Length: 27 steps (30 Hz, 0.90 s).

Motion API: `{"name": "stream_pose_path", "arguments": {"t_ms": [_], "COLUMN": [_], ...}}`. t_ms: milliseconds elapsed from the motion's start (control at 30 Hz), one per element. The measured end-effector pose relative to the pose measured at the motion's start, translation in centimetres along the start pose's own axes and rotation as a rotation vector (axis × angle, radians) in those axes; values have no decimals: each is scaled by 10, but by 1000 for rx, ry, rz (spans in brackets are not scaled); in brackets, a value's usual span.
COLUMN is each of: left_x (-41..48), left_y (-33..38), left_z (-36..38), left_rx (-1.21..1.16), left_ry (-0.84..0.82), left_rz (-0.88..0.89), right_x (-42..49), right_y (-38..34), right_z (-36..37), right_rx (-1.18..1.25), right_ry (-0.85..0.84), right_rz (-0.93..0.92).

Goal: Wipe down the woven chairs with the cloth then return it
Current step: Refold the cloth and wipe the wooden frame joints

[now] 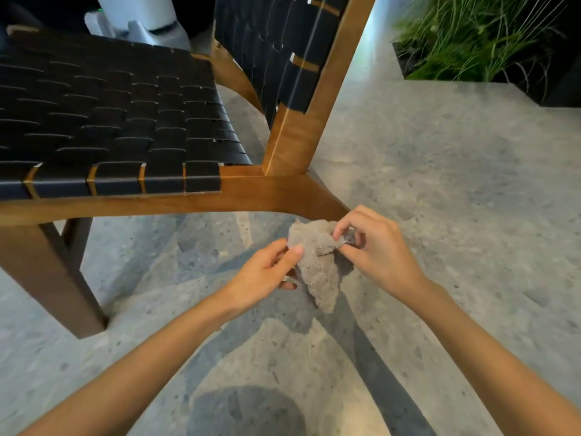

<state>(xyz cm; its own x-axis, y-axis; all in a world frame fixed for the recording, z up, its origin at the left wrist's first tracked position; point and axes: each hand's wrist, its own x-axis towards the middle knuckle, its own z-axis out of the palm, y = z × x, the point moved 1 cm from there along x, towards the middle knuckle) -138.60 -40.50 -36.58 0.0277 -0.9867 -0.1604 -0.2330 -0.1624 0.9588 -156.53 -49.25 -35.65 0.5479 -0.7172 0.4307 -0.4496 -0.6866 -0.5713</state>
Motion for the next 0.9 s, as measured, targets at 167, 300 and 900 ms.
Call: {"name": "stream_pose_path", "arguments": {"t_ms": [167,300,900], "left_x": [4,6,8], "left_y": [-2,-6,7], "left_z": [-8,-3,-7], "left_rx": [0,96,-55], "left_ry": [-88,-84,129], "left_rz": [62,141,-45], "right_x": [0,0,-3], "right_y": [0,-2,-8], "right_z": [-11,-12,5], "right_rx": [12,38,119], "right_ry": [0,42,83], "right_rz": [-52,-76,156]}}
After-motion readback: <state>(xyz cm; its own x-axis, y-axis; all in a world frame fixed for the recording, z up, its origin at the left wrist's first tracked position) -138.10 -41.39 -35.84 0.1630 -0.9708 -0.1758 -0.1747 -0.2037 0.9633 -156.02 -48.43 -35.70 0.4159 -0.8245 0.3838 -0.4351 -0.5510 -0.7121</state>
